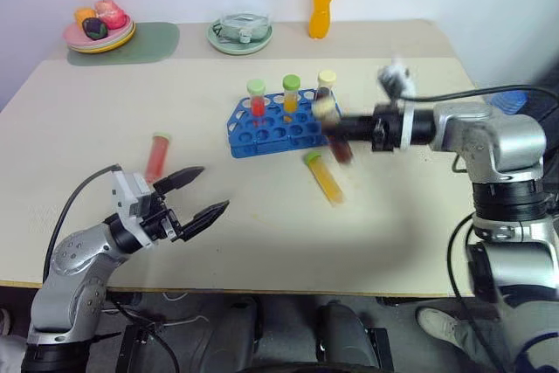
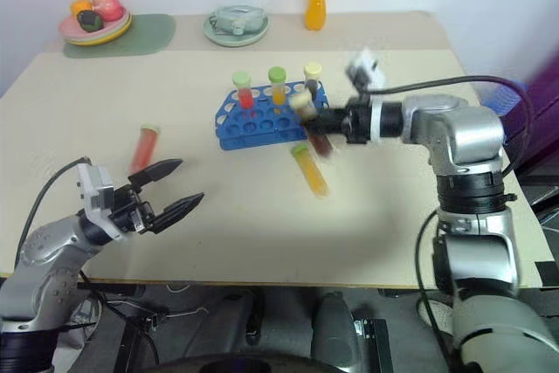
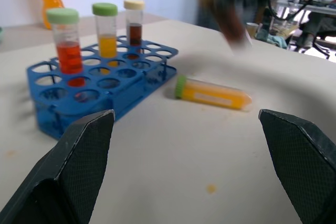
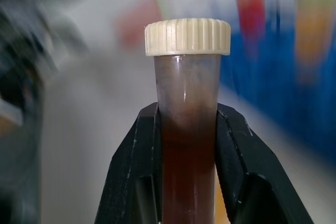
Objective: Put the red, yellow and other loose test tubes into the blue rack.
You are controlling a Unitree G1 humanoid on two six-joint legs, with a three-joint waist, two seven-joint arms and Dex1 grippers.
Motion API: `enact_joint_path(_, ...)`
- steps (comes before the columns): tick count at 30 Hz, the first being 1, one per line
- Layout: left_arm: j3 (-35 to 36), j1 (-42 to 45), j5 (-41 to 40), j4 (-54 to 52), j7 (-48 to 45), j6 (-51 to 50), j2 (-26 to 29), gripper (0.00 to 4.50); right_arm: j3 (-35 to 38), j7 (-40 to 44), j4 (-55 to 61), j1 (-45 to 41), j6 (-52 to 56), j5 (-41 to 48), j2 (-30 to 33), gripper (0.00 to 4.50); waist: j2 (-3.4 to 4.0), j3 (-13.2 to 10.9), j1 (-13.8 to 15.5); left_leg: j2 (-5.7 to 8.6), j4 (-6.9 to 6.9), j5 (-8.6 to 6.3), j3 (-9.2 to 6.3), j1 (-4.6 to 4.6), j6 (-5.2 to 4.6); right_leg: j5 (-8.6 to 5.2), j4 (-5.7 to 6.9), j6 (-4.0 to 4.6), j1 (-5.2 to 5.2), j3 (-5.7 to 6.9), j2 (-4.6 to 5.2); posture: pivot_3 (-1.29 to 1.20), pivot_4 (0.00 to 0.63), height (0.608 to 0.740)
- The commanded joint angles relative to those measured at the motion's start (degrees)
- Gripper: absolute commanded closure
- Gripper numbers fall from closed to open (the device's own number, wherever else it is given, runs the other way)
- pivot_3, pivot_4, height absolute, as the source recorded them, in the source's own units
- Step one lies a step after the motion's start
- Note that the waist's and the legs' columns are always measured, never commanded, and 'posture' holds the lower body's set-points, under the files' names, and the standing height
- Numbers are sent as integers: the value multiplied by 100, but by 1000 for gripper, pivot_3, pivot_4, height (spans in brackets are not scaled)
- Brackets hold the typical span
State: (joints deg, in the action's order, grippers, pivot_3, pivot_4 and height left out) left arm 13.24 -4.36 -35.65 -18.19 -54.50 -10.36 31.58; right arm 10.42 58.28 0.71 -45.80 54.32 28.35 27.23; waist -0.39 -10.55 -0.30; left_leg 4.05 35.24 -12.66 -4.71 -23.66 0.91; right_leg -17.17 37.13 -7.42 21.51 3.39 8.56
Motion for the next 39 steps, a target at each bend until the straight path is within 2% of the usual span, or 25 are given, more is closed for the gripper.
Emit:
enact_joint_path(1, 186, 154, -97, -20, -38, 43, 126, 0, 373, -1123, 37, 541, -2172, -349, -980, 3742, -14, 7, -2, 0, 0, 0, -3, 2, 0, 0, -3, 0, -3, 0, -1, 0, 150, 740)
enact_joint_path(4, 206, 278, -130, 54, -66, 17, 178, 0, 359, -1836, -420, 522, -3178, -636, -1555, 3742, 15, -11, -41, 6, 4, 4, 8, 2, 3, 6, 9, -5, 5, -12, 2, 0, 150, 740)
enact_joint_path(8, 208, 473, -130, 156, -132, 3, 240, 0, 347, -2750, -1705, 346, -5443, -1223, -2240, 3742, 14, -11, -91, 5, -1, 14, 9, 3, 15, 11, 16, -5, 16, -15, -7, 0, 150, 740)
enact_joint_path(11, 211, 562, -120, 216, -128, 3, 235, 0, 256, -3080, -2569, 176, -6556, -1550, -2359, 3742, 14, -11, -106, 0, -3, 25, 8, 5, 35, 13, 21, -1, 18, -16, -22, 0, 150, 740)
enact_joint_path(16, 257, 605, -96, 232, -28, 55, 189, 0, 223, -3190, -3749, -39, -7642, -1645, -2418, 3742, 15, -11, -107, -4, -2, 27, 8, 6, 38, 16, 21, 3, 17, -20, -28, 0, 150, 740)
enact_joint_path(25, 387, 468, -89, 262, 255, 124, 72, 0, 26, -3132, -4367, 76, -8284, -1640, -2479, 3742, 15, -11, -218, -24, -2, 20, 8, 8, 26, 18, 25, 8, 18, -23, -33, 0, 150, 740)
enact_joint_path(39, 492, 435, -84, 367, 370, 173, 53, 0, -171, -3179, -4979, 186, -8594, -1833, -2464, 3742, 16, -11, -224, -83, -9, 31, 21, 10, 48, 39, 24, 44, 34, -37, -94, 0, 150, 740)
